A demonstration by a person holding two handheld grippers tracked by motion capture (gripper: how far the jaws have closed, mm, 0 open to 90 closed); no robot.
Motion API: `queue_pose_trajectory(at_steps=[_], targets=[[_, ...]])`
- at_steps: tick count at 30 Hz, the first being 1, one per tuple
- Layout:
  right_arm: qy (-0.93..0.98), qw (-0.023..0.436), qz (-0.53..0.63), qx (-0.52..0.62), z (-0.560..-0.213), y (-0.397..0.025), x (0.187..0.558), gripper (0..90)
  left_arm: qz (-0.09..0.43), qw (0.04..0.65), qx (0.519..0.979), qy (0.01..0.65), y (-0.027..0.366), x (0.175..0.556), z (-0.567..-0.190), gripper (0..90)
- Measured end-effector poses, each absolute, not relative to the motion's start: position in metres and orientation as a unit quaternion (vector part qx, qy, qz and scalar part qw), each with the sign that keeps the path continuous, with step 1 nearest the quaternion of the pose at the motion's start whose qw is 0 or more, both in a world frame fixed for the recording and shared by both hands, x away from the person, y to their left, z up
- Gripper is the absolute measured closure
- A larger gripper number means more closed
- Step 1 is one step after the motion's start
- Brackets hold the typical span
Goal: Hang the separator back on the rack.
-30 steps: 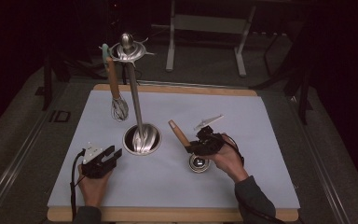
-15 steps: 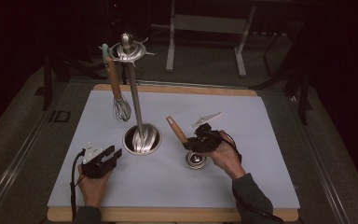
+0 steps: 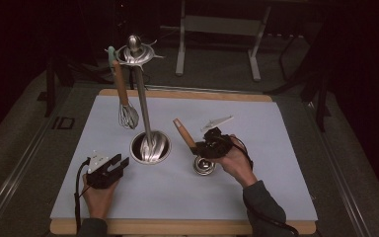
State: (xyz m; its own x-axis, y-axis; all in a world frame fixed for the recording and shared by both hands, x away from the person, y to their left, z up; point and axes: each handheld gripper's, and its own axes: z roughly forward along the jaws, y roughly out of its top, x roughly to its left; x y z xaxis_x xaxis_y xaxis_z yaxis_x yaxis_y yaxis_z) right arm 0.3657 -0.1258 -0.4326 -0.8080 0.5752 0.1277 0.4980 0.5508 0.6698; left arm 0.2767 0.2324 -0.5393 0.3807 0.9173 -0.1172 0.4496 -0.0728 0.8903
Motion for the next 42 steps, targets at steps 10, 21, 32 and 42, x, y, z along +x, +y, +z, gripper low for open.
queue_pose_trajectory(at_steps=[10, 21, 32, 42], targets=[[0.875, 0.059, 0.373, 0.303, -0.427, -0.124, 0.368, 70.9, 0.252, 0.465, 0.689, 0.496, 0.233, 0.277, -0.539, 62.1], [0.868, 0.058, 0.396, 0.295, -0.421, -0.121, 0.368, 70.9, 0.252, 0.465, 0.688, 0.497, 0.232, 0.277, -0.539, 62.1], [0.865, 0.061, 0.409, 0.285, -0.417, -0.118, 0.367, 70.9, 0.253, 0.464, 0.689, 0.497, 0.233, 0.277, -0.539, 62.1], [0.860, 0.066, 0.427, 0.271, -0.412, -0.120, 0.366, 70.9, 0.253, 0.464, 0.688, 0.497, 0.233, 0.277, -0.539, 62.1]])
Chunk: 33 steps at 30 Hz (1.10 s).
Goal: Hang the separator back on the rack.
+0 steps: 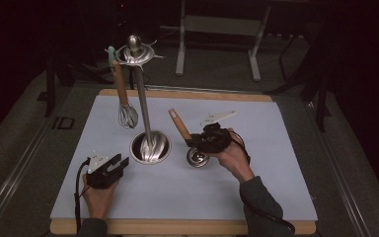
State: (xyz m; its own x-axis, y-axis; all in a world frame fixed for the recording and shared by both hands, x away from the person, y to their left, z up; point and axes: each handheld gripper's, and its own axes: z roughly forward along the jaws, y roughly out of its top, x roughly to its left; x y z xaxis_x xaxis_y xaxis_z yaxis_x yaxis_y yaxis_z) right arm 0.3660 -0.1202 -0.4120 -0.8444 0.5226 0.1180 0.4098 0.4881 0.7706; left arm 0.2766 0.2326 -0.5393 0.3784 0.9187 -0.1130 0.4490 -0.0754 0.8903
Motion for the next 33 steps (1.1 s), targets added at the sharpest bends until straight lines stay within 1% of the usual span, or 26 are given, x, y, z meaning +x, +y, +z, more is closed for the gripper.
queue_pose_trajectory(at_steps=[20, 33], targets=[[0.855, 0.082, 0.454, 0.236, -0.399, -0.120, 0.364, 70.9, 0.253, 0.465, 0.687, 0.497, 0.233, 0.276, -0.539, 62.1], [0.853, 0.098, 0.472, 0.202, -0.381, -0.125, 0.365, 70.8, 0.253, 0.466, 0.687, 0.497, 0.233, 0.276, -0.539, 62.1]])
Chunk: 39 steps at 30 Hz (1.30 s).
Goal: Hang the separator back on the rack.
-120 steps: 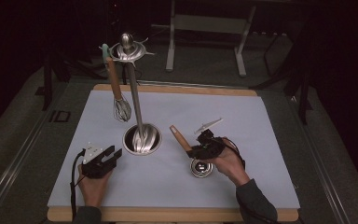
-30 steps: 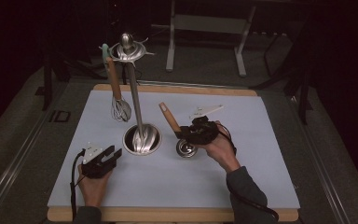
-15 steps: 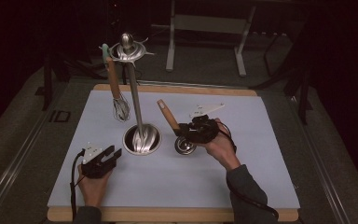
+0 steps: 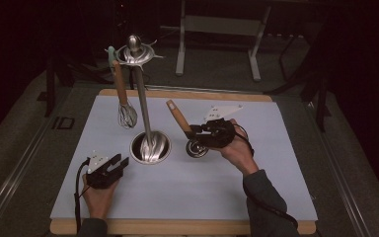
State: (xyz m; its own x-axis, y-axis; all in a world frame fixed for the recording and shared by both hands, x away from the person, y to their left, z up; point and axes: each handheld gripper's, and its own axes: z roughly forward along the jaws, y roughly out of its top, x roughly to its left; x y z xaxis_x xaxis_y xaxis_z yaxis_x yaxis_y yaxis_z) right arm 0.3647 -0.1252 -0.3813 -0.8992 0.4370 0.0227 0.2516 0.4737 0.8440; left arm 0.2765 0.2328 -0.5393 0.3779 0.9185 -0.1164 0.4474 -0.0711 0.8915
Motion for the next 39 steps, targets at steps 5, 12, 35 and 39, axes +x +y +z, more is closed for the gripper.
queue_pose_trajectory(at_steps=[5, 12, 35, 39], targets=[[0.852, 0.104, 0.475, 0.193, -0.376, -0.127, 0.365, 70.9, 0.253, 0.465, 0.687, 0.497, 0.233, 0.276, -0.539, 62.0], [0.850, 0.102, 0.485, 0.180, -0.372, -0.127, 0.365, 70.9, 0.252, 0.466, 0.687, 0.497, 0.233, 0.276, -0.539, 62.0], [0.842, 0.104, 0.505, 0.159, -0.358, -0.130, 0.366, 70.9, 0.253, 0.466, 0.686, 0.498, 0.233, 0.276, -0.539, 62.0], [0.840, 0.105, 0.509, 0.155, -0.354, -0.131, 0.365, 70.9, 0.253, 0.466, 0.686, 0.498, 0.233, 0.276, -0.539, 62.0]])
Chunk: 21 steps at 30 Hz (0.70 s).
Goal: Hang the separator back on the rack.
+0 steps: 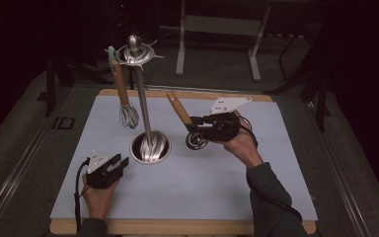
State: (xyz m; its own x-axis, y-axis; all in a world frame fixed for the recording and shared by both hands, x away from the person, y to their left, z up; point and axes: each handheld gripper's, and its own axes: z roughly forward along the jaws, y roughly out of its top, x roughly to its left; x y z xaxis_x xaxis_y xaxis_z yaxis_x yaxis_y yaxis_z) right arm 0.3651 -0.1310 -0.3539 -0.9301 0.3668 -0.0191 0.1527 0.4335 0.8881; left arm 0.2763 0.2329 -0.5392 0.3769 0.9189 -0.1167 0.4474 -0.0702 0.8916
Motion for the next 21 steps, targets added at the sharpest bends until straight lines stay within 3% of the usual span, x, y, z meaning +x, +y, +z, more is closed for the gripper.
queue_pose_trajectory(at_steps=[21], targets=[[0.837, 0.110, 0.518, 0.137, -0.339, -0.127, 0.362, 70.8, 0.254, 0.466, 0.686, 0.498, 0.233, 0.276, -0.539, 62.1]])
